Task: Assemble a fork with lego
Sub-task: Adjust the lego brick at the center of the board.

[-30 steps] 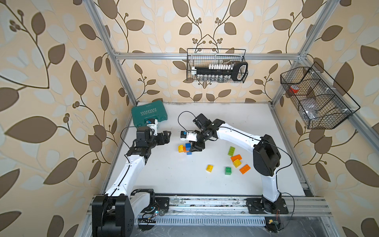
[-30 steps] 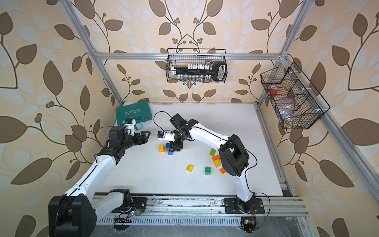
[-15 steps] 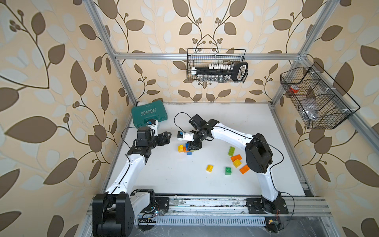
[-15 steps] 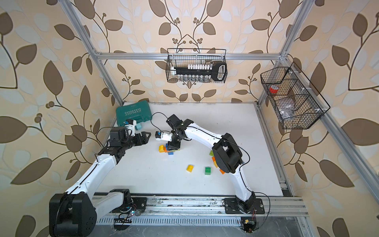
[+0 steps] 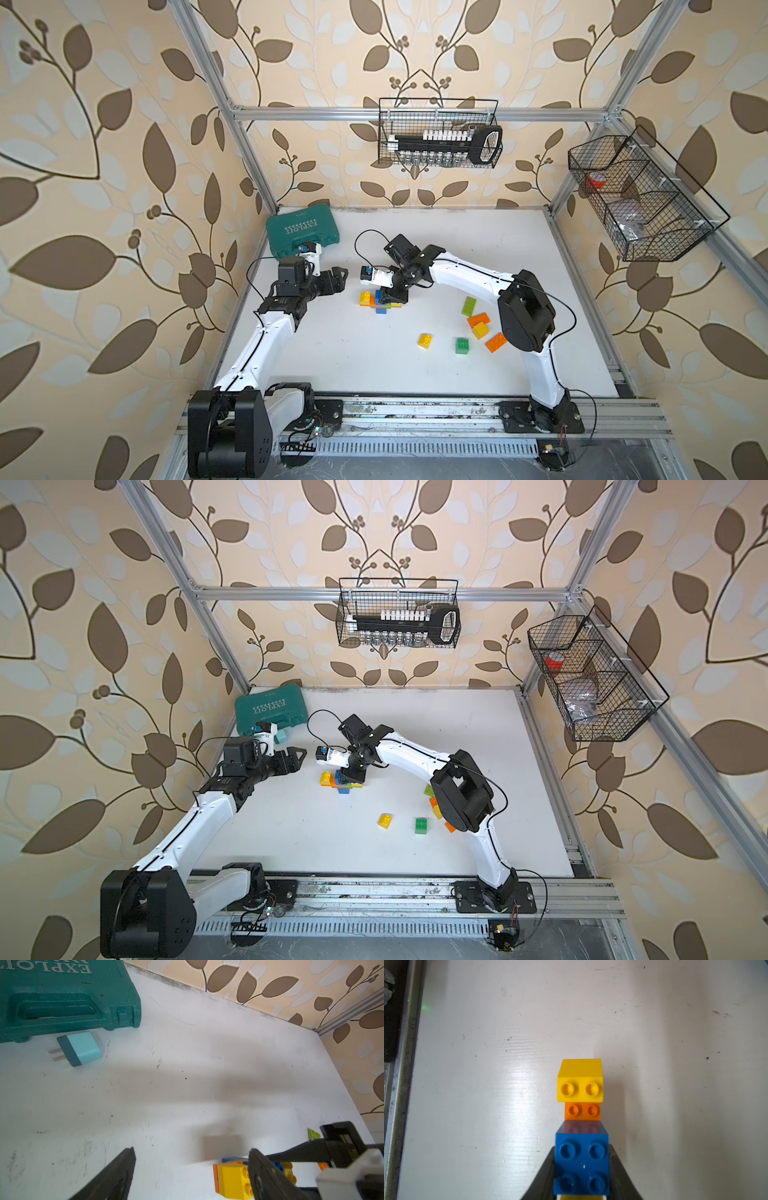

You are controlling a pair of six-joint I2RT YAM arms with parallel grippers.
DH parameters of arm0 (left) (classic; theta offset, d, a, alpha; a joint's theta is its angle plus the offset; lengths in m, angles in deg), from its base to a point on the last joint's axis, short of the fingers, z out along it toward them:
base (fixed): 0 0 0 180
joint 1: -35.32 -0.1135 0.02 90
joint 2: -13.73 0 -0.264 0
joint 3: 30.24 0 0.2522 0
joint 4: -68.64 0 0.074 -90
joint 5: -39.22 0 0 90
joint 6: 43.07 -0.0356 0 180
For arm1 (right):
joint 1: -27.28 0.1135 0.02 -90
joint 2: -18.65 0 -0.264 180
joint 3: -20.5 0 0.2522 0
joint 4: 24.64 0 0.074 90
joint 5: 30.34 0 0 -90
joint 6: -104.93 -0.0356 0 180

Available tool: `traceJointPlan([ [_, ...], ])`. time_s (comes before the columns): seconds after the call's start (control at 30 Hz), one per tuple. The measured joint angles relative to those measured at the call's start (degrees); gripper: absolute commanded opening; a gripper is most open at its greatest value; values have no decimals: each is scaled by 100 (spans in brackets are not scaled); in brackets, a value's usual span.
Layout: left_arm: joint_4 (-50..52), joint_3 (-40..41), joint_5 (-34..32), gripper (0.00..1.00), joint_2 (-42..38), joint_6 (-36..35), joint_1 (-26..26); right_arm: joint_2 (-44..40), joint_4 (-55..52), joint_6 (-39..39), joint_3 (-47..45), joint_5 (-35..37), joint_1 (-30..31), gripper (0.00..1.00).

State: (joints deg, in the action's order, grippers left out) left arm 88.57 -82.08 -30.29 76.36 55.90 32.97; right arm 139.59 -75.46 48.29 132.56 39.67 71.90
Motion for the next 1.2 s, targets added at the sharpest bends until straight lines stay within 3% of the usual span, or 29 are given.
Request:
traceJointPlan([
  [0.5,4,-9,2,87,13,-2,-79,-50,0,-415,-48,-133,-59,23],
  [0.83,26,-61,4,87,13,0,-262,-234,-133,-1526,4,-2055,-728,26],
  [1.2,184,-149,66,87,166,-4,-345,295,-710,-1679,118,-3442,-992,28],
])
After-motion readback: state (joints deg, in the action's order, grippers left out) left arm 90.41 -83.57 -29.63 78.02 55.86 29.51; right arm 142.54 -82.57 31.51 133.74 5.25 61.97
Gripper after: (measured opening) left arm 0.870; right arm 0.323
